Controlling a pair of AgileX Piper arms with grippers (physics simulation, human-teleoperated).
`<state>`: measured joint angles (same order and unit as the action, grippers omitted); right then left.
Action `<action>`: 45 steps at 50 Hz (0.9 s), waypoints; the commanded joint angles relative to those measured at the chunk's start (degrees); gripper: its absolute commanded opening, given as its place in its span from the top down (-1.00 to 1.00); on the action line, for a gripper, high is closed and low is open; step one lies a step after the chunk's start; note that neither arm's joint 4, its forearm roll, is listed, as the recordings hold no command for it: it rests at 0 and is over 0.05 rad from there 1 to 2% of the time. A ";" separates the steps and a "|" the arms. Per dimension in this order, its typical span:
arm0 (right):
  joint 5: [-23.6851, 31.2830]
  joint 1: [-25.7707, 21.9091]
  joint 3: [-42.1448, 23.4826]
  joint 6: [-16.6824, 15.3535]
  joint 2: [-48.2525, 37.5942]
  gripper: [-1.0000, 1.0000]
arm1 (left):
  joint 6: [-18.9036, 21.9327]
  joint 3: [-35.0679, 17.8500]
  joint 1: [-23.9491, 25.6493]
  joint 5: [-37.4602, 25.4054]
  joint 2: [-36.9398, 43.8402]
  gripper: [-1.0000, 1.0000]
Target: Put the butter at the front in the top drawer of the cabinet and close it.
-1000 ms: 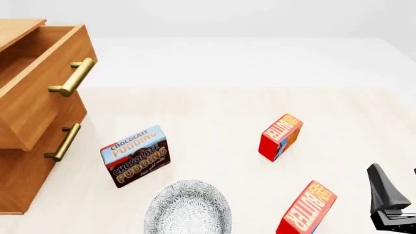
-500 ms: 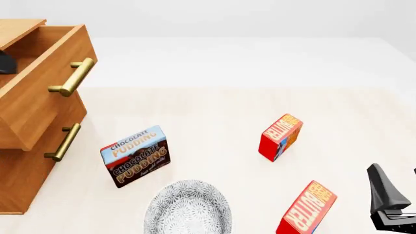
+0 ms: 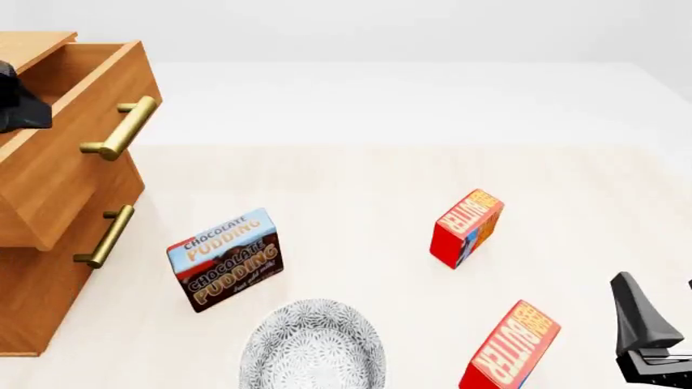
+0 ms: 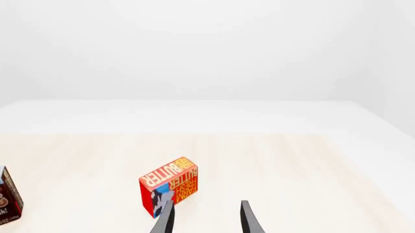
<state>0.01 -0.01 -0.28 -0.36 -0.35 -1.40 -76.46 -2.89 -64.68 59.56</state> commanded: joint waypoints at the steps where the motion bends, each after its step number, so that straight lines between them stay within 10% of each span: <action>1: 0.00 0.00 0.00 0.00 0.00 -1.00 | 0.12 -0.25 -0.09 1.28 2.48 -1.00; 45: 0.00 0.01 0.00 0.01 0.01 -1.00 | -1.31 5.51 4.58 8.44 7.78 -1.00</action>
<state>0.01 -0.01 -0.28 -0.36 -0.35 -2.47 -71.76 0.60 -57.72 65.84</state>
